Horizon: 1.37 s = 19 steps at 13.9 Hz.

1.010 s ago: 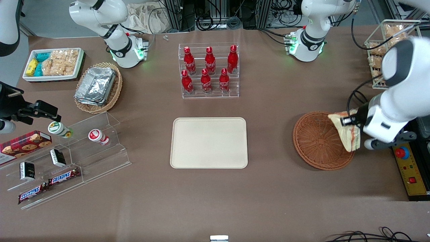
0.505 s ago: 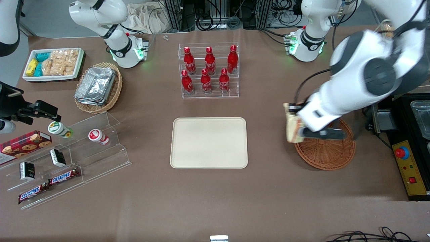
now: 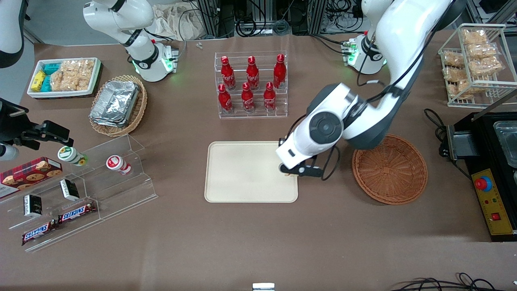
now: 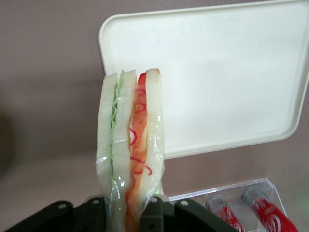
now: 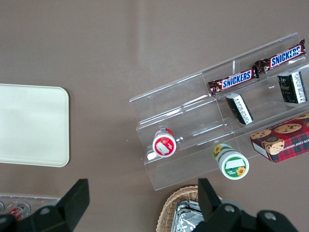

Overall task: Place sandwich from basket to tray
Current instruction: 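Carry the sandwich over the cream tray and lower it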

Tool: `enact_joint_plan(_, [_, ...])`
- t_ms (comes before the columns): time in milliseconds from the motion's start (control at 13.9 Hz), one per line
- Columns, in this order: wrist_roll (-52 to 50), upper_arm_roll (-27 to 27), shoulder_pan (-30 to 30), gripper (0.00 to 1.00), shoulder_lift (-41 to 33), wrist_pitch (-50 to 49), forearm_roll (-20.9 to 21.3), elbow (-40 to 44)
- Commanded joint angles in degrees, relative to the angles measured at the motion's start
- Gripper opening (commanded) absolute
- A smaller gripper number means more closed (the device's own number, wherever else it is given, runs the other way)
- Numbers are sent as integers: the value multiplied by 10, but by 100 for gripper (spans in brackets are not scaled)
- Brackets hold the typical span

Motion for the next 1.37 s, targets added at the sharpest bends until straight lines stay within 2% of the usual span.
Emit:
enact_joint_plan(0, [-9, 1, -13, 0, 65, 54, 45, 15])
enact_joint_plan(144, [-20, 2, -14, 0, 91, 77, 74, 16])
enact_joint_plan(722, [-55, 3, -17, 0, 124, 132, 118, 15])
enact_joint_plan(938, [-56, 3, -20, 9, 128, 134, 127, 15])
enact_joint_plan(1082, [-57, 19, -38, 29, 138, 145, 134, 16])
enact_joint_plan(1155, [-60, 21, -39, 43, 137, 145, 135, 16])
enact_joint_plan(1227, [-70, 21, -39, 58, 136, 145, 135, 16])
enact_joint_plan(1299, [-79, 22, -39, 82, 133, 143, 136, 16])
